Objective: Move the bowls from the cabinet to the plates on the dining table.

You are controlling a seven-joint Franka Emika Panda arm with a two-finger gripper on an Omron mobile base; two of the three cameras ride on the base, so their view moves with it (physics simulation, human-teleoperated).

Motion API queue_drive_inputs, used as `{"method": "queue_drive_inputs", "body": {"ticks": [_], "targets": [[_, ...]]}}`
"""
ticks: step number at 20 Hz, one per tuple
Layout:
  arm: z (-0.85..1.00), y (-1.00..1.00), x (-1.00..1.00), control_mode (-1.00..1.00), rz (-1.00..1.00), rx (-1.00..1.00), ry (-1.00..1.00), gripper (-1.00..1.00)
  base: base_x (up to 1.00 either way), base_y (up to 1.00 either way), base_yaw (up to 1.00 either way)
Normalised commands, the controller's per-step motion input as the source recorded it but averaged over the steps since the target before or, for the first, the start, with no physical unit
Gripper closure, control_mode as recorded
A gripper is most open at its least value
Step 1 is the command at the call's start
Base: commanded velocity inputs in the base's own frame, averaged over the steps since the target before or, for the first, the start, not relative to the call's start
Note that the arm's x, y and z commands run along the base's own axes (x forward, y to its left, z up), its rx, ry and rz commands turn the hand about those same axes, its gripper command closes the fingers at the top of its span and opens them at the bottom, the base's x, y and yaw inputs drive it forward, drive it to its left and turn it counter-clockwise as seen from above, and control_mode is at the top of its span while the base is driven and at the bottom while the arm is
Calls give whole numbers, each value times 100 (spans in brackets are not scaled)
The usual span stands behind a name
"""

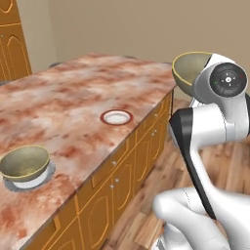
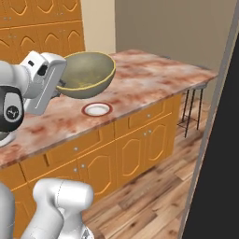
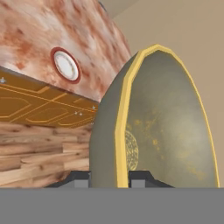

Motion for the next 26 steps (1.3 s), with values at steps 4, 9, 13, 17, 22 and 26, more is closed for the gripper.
{"method": "queue_drive_inputs", "body": {"ticks": [4, 9, 13, 17, 22, 26], "targets": [[0, 0, 0, 100, 0, 0, 0, 100, 40, -22, 32], [0, 0, 0, 100, 0, 0, 0, 100, 65, -22, 27], [0, 0, 0, 100, 0, 0, 0, 100, 92, -24, 19], [0, 0, 0, 100, 0, 0, 0, 100, 87, -33, 18], [0, 0, 0, 100, 0, 0, 0, 100, 63, -44, 18], [0, 0, 0, 100, 0, 0, 0, 100, 44, -51, 23]]}}
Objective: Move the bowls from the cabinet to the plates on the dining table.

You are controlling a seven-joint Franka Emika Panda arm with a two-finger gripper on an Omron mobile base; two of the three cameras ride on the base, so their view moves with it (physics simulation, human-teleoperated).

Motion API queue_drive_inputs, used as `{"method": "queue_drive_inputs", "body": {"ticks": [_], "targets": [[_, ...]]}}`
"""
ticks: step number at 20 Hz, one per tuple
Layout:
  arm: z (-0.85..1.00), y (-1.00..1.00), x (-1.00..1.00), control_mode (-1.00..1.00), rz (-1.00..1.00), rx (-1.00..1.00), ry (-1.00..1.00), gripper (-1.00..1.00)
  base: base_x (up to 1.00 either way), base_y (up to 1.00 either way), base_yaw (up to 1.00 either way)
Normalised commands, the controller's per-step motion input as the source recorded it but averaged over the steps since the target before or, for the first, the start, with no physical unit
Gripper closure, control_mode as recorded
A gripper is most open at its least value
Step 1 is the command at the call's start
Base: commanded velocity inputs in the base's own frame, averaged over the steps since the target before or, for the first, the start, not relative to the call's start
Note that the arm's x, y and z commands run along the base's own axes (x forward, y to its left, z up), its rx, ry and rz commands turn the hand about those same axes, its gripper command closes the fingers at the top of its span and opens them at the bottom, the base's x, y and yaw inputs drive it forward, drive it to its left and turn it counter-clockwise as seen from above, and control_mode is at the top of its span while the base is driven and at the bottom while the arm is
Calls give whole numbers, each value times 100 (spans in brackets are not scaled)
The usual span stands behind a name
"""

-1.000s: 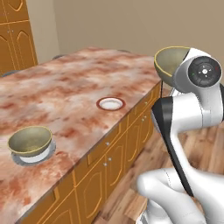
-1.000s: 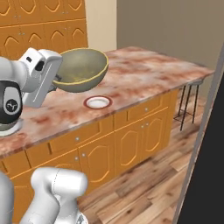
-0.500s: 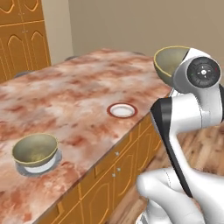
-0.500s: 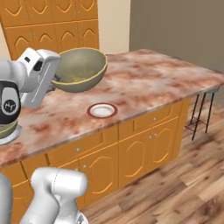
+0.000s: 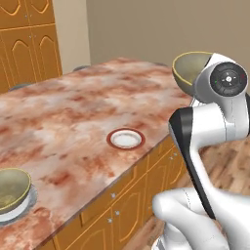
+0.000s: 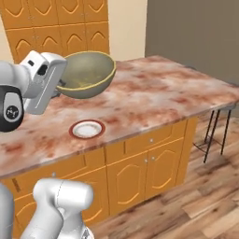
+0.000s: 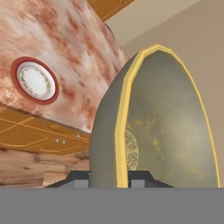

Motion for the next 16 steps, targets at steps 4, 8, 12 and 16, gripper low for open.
{"method": "queue_drive_inputs", "body": {"ticks": [4, 8, 12, 16], "targets": [[0, 0, 0, 100, 0, 0, 0, 100, 38, -33, 33], [0, 0, 0, 100, 0, 0, 0, 100, 28, -22, 40], [0, 0, 0, 100, 0, 0, 0, 100, 20, -20, 42], [0, 0, 0, 100, 0, 0, 0, 100, 18, -23, 41]]}}
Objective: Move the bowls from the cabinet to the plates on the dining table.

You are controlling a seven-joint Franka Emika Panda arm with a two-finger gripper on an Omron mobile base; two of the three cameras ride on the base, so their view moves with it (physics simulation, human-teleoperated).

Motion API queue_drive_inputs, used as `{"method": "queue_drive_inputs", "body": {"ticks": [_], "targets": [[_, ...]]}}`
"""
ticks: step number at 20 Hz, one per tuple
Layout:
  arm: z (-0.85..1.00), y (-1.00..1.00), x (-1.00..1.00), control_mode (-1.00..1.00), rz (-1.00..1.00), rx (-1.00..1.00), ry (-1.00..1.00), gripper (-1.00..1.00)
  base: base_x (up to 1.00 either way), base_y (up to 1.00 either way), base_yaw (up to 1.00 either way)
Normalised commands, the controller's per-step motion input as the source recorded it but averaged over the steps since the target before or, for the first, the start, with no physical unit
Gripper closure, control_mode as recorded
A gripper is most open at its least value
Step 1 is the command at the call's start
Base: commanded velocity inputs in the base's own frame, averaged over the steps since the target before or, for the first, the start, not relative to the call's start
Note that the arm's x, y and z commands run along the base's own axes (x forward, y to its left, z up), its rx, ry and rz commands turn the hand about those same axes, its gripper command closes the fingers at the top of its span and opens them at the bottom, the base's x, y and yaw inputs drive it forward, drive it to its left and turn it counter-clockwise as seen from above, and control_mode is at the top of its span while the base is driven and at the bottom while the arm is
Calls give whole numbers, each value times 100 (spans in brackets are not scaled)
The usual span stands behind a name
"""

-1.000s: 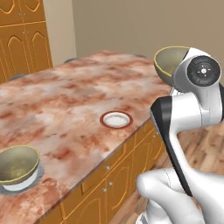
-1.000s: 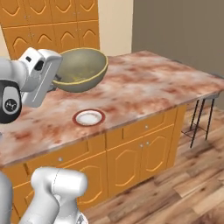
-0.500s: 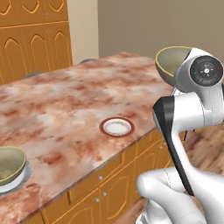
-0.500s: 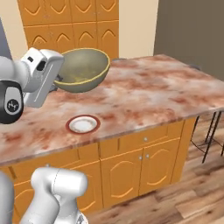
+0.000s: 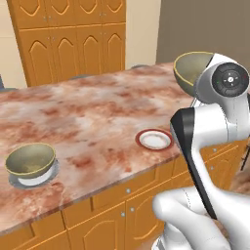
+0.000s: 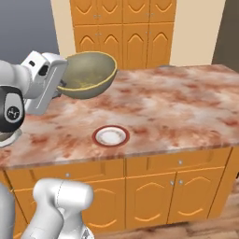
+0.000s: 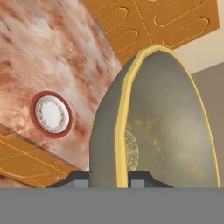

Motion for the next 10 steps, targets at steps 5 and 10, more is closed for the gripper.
{"method": "queue_drive_inputs", "body": {"ticks": [5, 10], "targets": [[0, 0, 0, 100, 0, 0, 0, 100, 21, -34, 36], [0, 0, 0, 100, 0, 0, 0, 100, 20, -36, 35]]}}
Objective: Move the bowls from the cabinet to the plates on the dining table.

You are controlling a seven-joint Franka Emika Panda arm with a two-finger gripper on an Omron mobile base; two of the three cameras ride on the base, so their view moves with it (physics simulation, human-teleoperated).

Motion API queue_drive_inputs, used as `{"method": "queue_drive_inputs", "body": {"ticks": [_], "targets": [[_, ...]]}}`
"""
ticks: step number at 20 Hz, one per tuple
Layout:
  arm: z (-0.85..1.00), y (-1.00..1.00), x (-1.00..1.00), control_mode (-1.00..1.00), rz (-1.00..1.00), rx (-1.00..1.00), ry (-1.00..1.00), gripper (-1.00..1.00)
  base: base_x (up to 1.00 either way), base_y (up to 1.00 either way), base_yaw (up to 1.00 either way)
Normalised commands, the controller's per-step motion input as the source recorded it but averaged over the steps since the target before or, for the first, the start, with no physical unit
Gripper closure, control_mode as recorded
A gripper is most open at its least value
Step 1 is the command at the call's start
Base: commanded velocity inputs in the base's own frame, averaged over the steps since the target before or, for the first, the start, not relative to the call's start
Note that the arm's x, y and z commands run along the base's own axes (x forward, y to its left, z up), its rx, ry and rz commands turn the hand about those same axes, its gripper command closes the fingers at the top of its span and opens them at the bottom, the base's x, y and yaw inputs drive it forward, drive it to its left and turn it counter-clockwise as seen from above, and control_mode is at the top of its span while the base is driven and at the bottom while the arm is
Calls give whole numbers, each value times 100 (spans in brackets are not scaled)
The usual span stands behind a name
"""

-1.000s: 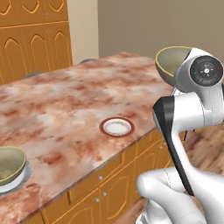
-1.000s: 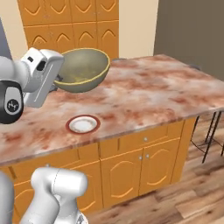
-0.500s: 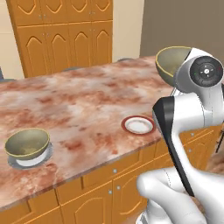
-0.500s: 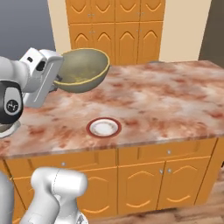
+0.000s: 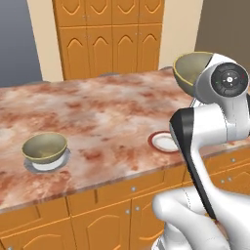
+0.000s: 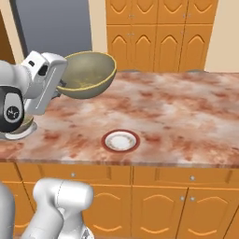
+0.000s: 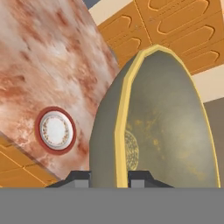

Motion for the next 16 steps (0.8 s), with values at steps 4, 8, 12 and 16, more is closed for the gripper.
{"method": "queue_drive_inputs", "body": {"ticks": [4, 8, 12, 16], "targets": [[0, 0, 0, 100, 0, 0, 0, 100, 20, -39, 34], [0, 0, 0, 100, 0, 0, 0, 100, 18, -46, 32], [0, 0, 0, 100, 0, 0, 0, 100, 17, -55, 28], [0, 0, 0, 100, 0, 0, 0, 100, 17, -58, 27]]}}
